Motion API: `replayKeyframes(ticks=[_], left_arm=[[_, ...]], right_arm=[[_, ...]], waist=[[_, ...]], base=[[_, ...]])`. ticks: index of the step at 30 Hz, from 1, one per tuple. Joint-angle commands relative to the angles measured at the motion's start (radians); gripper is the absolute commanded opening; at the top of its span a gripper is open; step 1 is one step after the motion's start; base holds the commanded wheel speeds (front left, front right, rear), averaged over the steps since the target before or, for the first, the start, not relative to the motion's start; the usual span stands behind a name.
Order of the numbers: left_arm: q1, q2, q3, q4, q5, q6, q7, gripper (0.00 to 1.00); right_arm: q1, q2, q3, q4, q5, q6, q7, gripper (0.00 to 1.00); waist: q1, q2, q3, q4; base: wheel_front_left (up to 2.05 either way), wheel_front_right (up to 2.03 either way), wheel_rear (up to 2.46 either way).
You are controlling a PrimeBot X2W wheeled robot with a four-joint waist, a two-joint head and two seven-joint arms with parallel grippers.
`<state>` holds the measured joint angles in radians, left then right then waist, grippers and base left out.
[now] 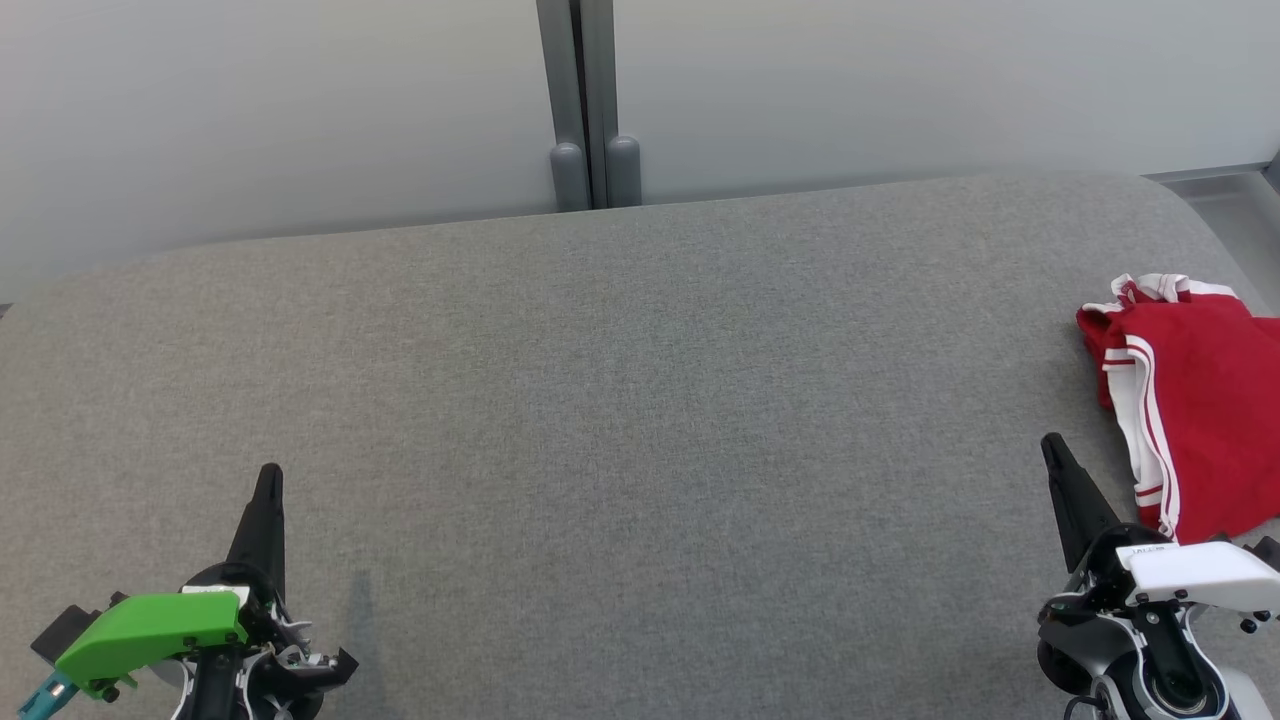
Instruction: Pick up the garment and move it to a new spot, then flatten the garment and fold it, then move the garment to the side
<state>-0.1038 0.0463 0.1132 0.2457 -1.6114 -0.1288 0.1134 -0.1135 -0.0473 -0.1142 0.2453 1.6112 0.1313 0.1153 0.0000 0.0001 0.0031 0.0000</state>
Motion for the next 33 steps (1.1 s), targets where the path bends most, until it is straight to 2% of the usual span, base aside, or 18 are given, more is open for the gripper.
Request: replayKeyframes(ticks=[1, 33], left_arm=[[-0.011, 0.007, 0.003, -0.002, -0.004, -0.005, 0.004, 0.00], [-0.011, 0.007, 0.003, -0.002, -0.004, -0.005, 0.004, 0.00]], right_arm=[[0.010, -0.006, -0.002, -0.004, 0.003, -0.001, 0.001, 0.00], [0.010, -0.005, -0.002, -0.004, 0.003, -0.001, 0.001, 0.00]], waist=[[0.0000, -0.0001, 0.000, 0.000], [0.0000, -0.0001, 0.000, 0.000]], base=[[0.00, 0.00, 0.00], [0.00, 0.00, 0.00]])
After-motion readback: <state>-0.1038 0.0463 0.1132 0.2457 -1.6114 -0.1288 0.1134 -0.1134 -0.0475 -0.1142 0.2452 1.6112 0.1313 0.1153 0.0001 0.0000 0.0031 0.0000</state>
